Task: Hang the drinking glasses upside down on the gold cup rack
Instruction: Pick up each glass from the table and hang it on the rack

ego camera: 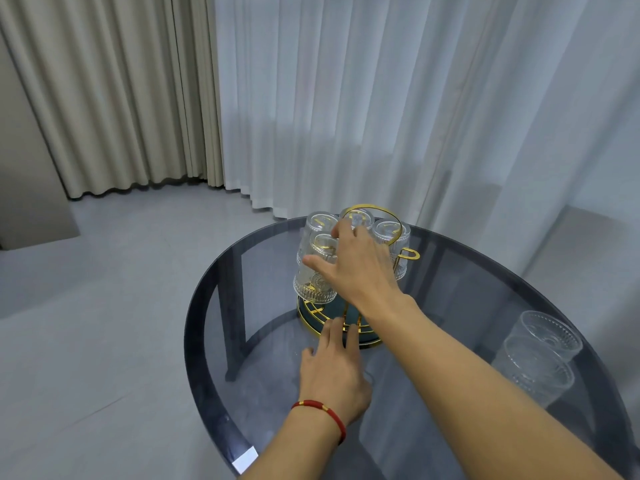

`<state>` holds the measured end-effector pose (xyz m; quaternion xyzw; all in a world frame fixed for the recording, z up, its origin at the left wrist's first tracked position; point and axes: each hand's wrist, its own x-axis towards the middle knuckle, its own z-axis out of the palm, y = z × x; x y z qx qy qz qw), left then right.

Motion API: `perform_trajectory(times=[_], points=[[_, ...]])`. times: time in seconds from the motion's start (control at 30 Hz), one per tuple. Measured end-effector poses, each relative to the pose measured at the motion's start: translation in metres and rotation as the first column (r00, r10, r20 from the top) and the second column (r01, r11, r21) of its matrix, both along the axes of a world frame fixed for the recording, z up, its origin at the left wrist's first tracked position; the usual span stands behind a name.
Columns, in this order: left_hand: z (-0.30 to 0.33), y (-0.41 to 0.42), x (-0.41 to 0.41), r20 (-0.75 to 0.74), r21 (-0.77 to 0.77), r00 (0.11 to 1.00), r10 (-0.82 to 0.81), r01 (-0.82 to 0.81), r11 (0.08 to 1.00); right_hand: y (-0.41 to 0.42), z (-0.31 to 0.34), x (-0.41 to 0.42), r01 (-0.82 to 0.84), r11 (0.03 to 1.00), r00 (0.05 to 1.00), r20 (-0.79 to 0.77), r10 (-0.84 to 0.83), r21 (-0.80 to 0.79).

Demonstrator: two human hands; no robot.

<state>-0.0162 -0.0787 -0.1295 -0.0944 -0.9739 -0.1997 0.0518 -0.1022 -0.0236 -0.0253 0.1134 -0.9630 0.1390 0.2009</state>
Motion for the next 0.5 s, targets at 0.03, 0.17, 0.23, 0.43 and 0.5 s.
perform_trajectory(times=[0.03, 0.17, 0.23, 0.43, 0.5], points=[[0.0, 0.0, 0.0, -0.006, 0.006, 1.0, 0.003, -0.003, 1.0, 0.0, -0.001, 0.001, 0.021, 0.999, 1.0, -0.016, -0.021, 0.033], [-0.001, 0.003, 0.001, -0.005, 0.021, 1.0, 0.016, -0.016, 1.0, 0.003, -0.008, 0.003, 0.056, 0.993, 0.998, -0.028, -0.053, 0.104], [0.0, 0.004, 0.002, 0.004, 0.014, 1.0, 0.008, -0.008, 1.0, 0.006, -0.008, 0.006, 0.04, 0.993, 0.999, -0.017, -0.038, 0.114], [0.005, 0.011, 0.007, -0.007, 0.024, 1.0, 0.018, -0.018, 1.0, 0.036, -0.003, 0.043, -0.112, 0.993, 0.96, -0.262, 0.098, -0.038], [0.008, 0.018, 0.011, -0.05, 0.037, 0.999, 0.004, -0.002, 0.999, 0.059, -0.007, 0.063, -0.208, 0.968, 0.938, -0.311, 0.155, -0.144]])
